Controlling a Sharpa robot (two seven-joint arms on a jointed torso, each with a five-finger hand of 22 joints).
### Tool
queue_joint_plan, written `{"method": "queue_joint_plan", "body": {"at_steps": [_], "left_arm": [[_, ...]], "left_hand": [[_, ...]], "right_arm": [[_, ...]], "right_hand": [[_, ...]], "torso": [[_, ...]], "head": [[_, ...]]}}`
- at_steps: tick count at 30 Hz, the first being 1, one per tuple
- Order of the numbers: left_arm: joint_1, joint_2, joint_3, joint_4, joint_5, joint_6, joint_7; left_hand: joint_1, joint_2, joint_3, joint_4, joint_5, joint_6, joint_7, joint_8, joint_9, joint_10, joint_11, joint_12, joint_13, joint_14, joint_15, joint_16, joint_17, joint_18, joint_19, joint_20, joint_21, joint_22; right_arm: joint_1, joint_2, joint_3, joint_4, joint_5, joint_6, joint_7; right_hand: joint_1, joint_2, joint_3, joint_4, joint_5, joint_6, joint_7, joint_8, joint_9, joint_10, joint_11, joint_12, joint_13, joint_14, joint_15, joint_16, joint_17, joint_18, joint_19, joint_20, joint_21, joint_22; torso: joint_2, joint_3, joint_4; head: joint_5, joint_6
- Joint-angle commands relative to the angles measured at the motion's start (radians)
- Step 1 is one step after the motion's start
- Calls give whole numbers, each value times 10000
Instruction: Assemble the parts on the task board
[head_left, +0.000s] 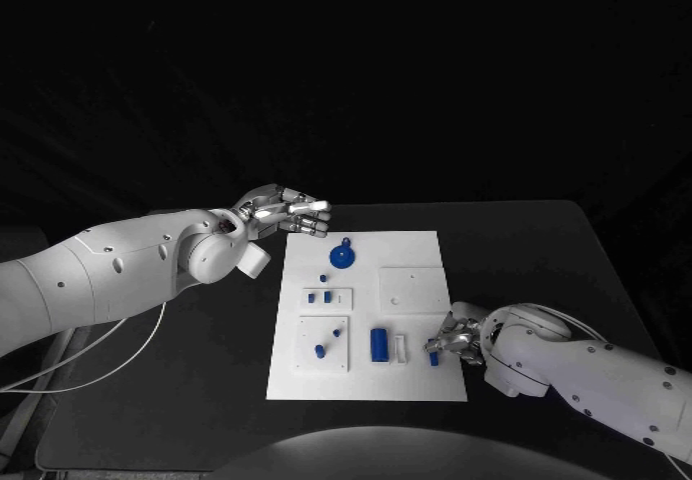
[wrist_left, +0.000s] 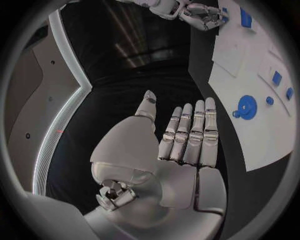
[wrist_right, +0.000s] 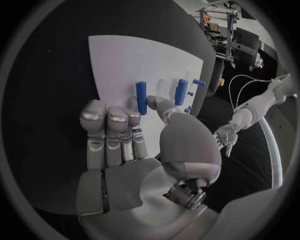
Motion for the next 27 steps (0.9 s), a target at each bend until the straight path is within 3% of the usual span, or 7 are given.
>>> {"method": "queue_joint_plan", "body": {"at_steps": [1, 7, 9, 15, 18, 24, 27], "left_arm": [[-2, 50, 3, 44, -250, 130, -142], [-2, 65, 3, 33, -322, 203, -260], [-3, 63, 3, 21, -290, 278, -374], [-4, 92, 3, 20, -263, 443, -553], [-5, 97, 3, 29, -236, 520, -631], [-6, 116, 2, 22, -164, 719, -812], [-6, 116, 1, 20, -151, 775, -857]], "left_hand": [[-77, 5, 5, 36, -37, -51, 7, -24, 1, -60, 6, 5, 1, 27, 72, 35, 1, -93, -6, 25, -6, 4], [-92, -4, 31, 67, -38, -107, 19, -13, 6, -64, 7, 8, 2, 26, 74, 36, 2, -88, -3, 27, -7, 4], [-101, -12, 29, 73, -38, -122, 21, -15, 5, -67, 8, 8, 2, 22, 74, 35, 1, -88, -5, 28, -8, 4], [-147, -47, 11, 101, -40, -223, 33, -28, -3, -103, 17, 3, 0, 10, 78, 32, 0, -89, -11, 30, -9, 3], [-150, -51, 37, 124, -41, -241, 36, -16, 2, -124, 23, 7, 1, 0, 81, 33, 0, -89, -13, 30, -7, 4], [-242, -76, -9, 202, -45, -303, 41, -24, -3, -146, 26, 5, 1, 0, 77, 29, -2, -91, 4, 20, -5, 5], [-247, -70, -12, 221, -46, -302, 43, -21, -2, -152, 27, 5, 1, -1, 77, 29, -2, -95, 5, 17, -6, 4]], "right_arm": [[-69, 30, -3, 93, 1400, 2, -67], [-24, 31, 54, 355, 1630, 4, 55], [-18, 52, 64, 432, 1643, -39, 92], [8, 188, 87, 542, 1466, -146, 204], [26, 272, 103, 555, 1427, -176, 249], [88, 458, 121, 438, 1409, -38, 256], [137, 545, 124, 303, 1336, 109, 173]], "right_hand": [[54, 150, 1735, -1900, -359, -58, 122, 61, -6525, 100, 7, -32, -17, 11, -55, -74, -33, 122, -96, 29, -115, 913], [52, 219, 1490, -1926, -570, -54, 118, 63, -6550, 86, 8, -68, -55, 21, -57, -138, -54, 110, -76, 27, -248, 902], [29, 267, 1274, -1850, -994, -65, 109, 63, -6555, 102, 7, -51, -49, 33, -54, -142, -55, 101, -64, 33, -302, 887], [89, 374, 862, -1808, -1284, -78, 95, 62, -6577, 94, 15, -45, -56, 41, -52, -154, -50, 87, -11, 31, -453, 880], [109, 438, 676, -1752, -1709, -58, 78, 63, -6576, 104, 14, -28, -52, 50, -52, -157, -50, 79, 17, 32, -500, 879], [130, 489, 491, -1694, -1864, -28, 58, 64, -6568, 100, 12, -18, -53, 55, -54, -156, -43, 71, 53, 29, -569, 886], [101, 524, 353, -1599, -2140, -5, 34, 64, -6554, 100, 8, -27, -65, 61, -46, -141, -31, 68, 68, 36, -606, 887]], "torso": [[0, -5, 8], [0, -7, 8], [0, -8, 5], [-4, -11, 20], [3, -11, 10], [0, -18, 17], [-3, -22, 24]], "head": [[18, 8], [36, -2], [60, -1], [72, 6], [103, 15], [117, 16], [130, 3]]}}
